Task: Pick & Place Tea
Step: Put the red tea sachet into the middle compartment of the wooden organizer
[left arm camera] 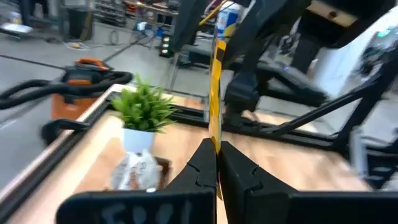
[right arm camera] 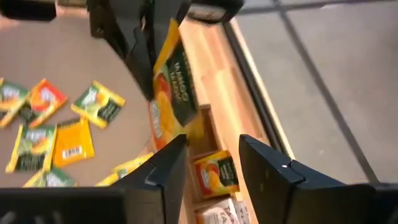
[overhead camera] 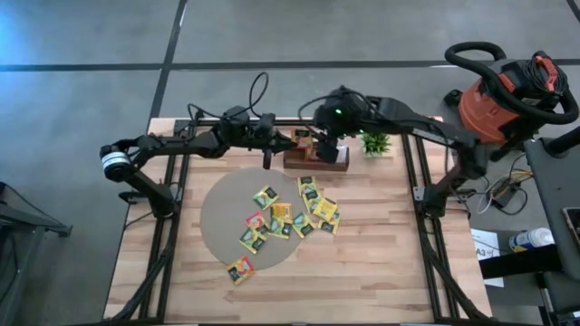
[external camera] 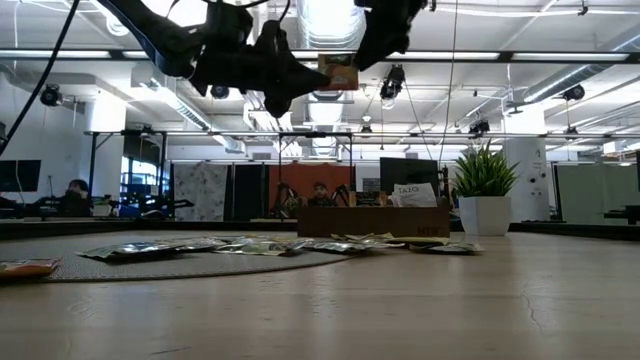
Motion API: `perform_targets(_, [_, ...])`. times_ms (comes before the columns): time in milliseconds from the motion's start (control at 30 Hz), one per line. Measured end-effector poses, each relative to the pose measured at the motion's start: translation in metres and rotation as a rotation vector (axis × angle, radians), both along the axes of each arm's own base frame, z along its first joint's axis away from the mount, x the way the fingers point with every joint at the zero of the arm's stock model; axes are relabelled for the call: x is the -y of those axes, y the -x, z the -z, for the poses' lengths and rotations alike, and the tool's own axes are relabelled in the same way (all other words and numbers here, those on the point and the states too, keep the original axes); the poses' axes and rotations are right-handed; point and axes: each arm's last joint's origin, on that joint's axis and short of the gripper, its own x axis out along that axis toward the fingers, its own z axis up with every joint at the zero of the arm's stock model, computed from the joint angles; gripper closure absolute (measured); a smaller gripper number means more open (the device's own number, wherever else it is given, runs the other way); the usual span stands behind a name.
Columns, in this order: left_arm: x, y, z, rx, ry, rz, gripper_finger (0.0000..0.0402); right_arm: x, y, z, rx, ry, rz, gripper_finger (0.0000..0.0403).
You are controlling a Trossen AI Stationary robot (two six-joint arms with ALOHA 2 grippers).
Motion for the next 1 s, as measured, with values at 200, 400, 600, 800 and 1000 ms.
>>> perform_targets(200, [-0.001,0.0,0.003,-0.028,-0.072,-0.05,0.0399,0.01,-0.025,-0.005,-0.086,0.003,-0.054,0.0268])
perform_targets(400, [-0.002,0.0,0.007,-0.057,-0.1,-0.071,0.0399,0.017,-0.042,-0.01,-0.137,0.013,-0.09,0.0266])
perform_targets(600, [-0.002,0.0,0.007,-0.057,-0.117,-0.076,0.0399,0.02,-0.055,0.0,-0.224,-0.059,-0.118,0.0281])
perform_targets(800, [-0.002,0.0,0.008,-0.066,-0.121,-0.074,0.0399,0.022,-0.061,0.004,-0.242,-0.064,-0.122,0.0308])
perform_targets(1000, [-0.001,0.0,0.012,-0.106,-0.125,-0.075,0.0399,0.024,-0.06,0.004,-0.243,-0.061,-0.119,0.0348])
